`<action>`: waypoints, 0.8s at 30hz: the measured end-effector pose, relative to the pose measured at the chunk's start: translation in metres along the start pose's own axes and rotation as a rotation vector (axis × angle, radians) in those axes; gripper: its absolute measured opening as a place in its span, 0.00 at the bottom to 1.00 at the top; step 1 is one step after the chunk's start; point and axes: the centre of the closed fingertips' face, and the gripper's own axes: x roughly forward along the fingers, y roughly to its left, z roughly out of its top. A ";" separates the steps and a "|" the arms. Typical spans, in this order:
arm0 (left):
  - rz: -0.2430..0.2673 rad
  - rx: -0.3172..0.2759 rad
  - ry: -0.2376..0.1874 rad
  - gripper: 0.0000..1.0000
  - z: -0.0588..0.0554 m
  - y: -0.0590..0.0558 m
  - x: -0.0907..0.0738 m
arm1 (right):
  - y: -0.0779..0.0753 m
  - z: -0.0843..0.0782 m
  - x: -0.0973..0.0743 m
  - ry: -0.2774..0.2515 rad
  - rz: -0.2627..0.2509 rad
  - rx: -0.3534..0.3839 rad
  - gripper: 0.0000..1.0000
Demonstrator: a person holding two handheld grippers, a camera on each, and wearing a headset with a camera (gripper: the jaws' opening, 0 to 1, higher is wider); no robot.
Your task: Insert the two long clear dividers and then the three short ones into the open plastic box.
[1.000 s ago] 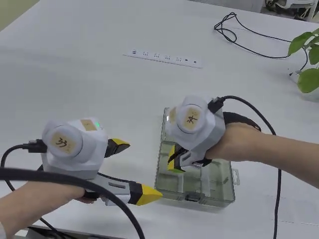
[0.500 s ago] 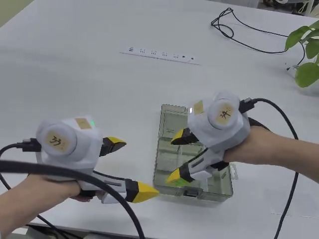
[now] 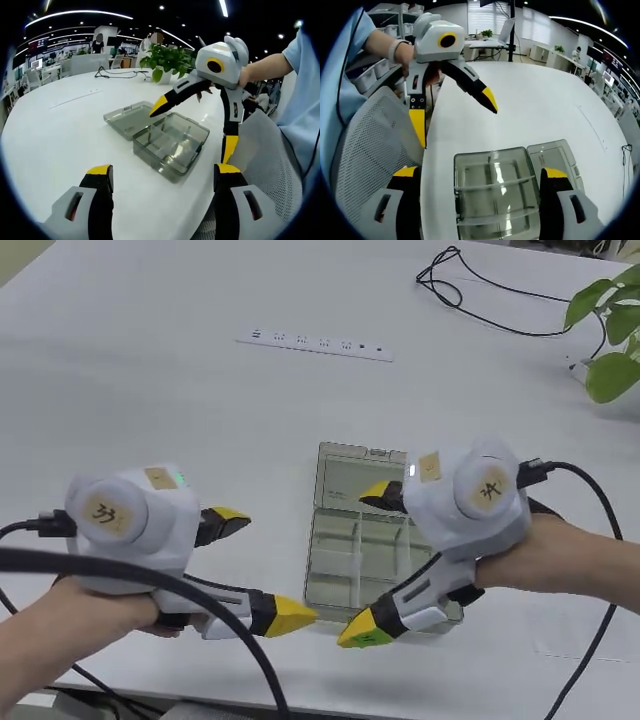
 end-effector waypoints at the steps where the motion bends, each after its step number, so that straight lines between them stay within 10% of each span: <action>1: -0.001 0.000 -0.001 0.84 0.000 0.000 0.000 | 0.000 -0.001 0.000 -0.005 -0.004 0.001 1.00; 14: -0.010 0.013 0.001 0.84 0.006 -0.005 0.001 | -0.014 -0.025 -0.049 -0.045 -0.101 0.064 1.00; 24: -0.005 0.012 0.004 0.83 0.008 -0.004 0.001 | -0.024 -0.121 -0.121 0.124 -0.208 0.126 0.99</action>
